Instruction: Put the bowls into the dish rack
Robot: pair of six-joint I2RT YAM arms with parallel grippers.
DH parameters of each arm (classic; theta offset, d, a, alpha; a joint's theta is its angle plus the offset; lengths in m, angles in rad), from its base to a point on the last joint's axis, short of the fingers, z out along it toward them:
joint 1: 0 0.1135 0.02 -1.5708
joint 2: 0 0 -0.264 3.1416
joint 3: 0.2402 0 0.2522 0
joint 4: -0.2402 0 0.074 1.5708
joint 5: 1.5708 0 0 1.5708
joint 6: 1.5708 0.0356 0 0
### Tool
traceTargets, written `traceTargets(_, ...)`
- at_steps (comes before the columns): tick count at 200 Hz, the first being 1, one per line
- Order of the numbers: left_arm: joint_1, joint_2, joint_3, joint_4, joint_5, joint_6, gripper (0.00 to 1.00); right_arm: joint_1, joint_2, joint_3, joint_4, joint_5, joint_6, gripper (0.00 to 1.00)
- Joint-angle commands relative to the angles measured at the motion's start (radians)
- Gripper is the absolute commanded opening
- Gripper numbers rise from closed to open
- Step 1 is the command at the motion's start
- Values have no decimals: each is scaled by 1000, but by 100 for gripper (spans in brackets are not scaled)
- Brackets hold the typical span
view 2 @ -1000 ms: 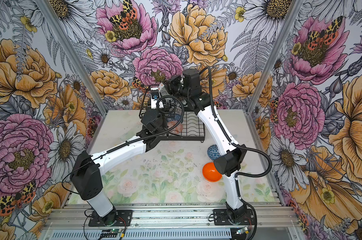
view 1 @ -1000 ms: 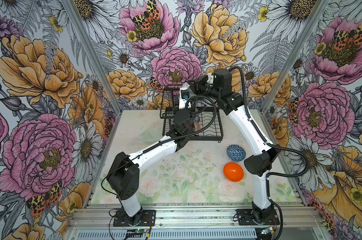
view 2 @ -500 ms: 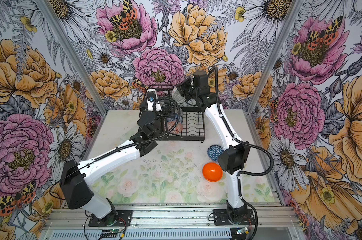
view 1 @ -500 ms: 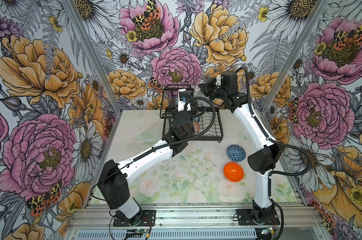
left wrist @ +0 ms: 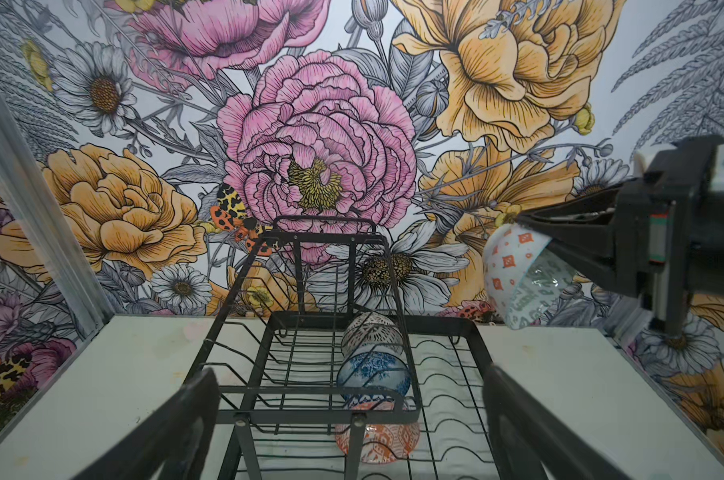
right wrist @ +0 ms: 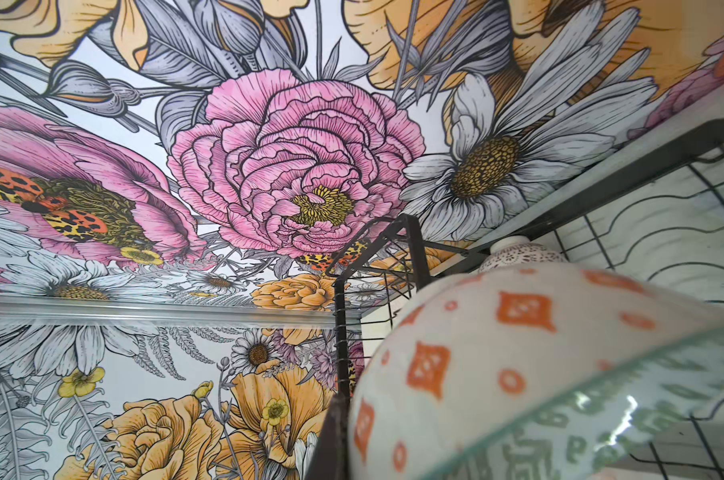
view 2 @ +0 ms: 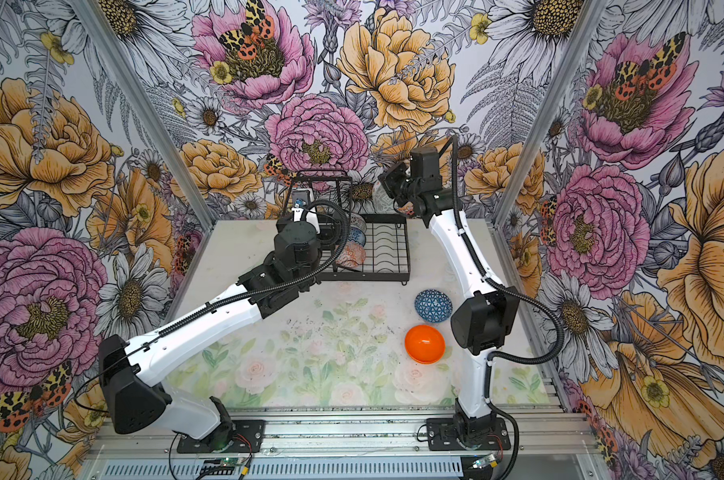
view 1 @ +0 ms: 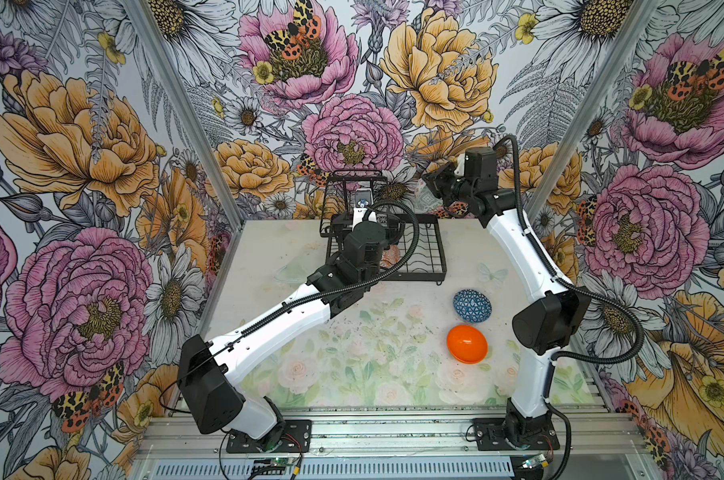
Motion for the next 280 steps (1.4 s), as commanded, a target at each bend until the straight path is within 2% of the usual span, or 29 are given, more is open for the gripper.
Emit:
traceTargets(1, 10, 14, 55, -183, 140, -111, 99, -16, -70, -28, 60, 51, -79, 0)
traceTargets(49, 21, 52, 104, -251, 239, -219, 99, -48, -86, -146, 164, 104, -120, 0)
traceTargets(85, 25, 105, 185, -355, 254, -234, 99, -56, -109, -285, 338, 126, -146, 0)
traceTargets(134, 85, 116, 169, -365, 335, -209, 99, -55, -108, -494, 679, 153, -106, 0)
traceTargets(175, 149, 156, 177, -394, 374, -148, 99, -25, -63, -523, 765, 192, -148, 0)
traceTargets(216, 161, 182, 203, -394, 409, -69, 99, 6, -24, -595, 920, 268, -110, 0)
traceTargets(280, 211, 195, 204, -395, 433, -119, 99, 9, 109, -566, 1033, 247, -70, 0)
